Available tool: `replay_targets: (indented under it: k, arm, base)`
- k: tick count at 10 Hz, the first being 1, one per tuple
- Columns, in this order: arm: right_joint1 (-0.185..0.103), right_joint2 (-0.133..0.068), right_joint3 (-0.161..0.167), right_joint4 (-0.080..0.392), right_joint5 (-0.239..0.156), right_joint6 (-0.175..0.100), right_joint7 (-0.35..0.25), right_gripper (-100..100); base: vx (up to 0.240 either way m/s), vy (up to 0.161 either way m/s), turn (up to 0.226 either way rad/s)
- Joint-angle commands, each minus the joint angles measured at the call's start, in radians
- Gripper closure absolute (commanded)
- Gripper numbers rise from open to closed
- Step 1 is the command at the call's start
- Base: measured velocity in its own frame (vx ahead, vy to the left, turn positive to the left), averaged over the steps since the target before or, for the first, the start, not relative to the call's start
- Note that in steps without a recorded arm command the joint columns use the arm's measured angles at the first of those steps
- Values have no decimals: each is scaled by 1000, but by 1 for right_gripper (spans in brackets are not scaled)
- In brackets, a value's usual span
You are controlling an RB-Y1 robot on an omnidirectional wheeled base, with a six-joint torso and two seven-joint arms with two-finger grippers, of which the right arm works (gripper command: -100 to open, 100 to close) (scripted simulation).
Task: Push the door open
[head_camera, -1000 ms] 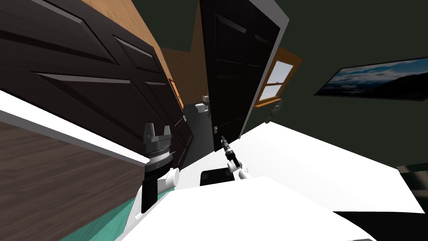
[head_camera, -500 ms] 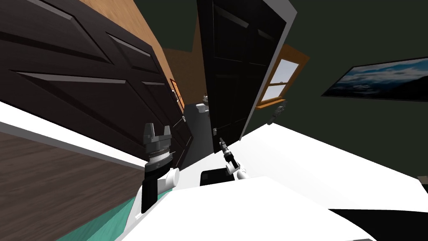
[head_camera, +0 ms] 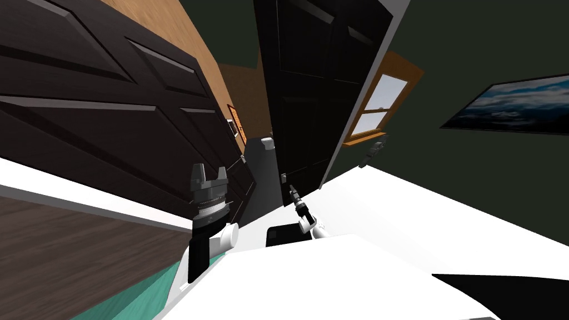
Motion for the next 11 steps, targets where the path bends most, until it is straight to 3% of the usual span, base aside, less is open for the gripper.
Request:
replay_targets:
  k: [1,2,5,8,10,11]
  arm:
    - [0,0,0,0,0,0,0,-100]
    - [-2,-29,-2,6,-1,-4,-1,-100]
    - [-3,-60,-7,11,-4,-8,-2,-100]
    - [-4,-53,-13,18,-8,-13,-3,-100]
    - [-5,-23,-17,22,-10,-16,-4,-100]
    - [-5,-33,-16,23,-9,-17,-4,-100]
  base:
    - [43,-29,7]
    - [83,25,25]
    - [173,59,24]
    - [196,54,28]
    - [190,52,24]
    - [82,32,-1]
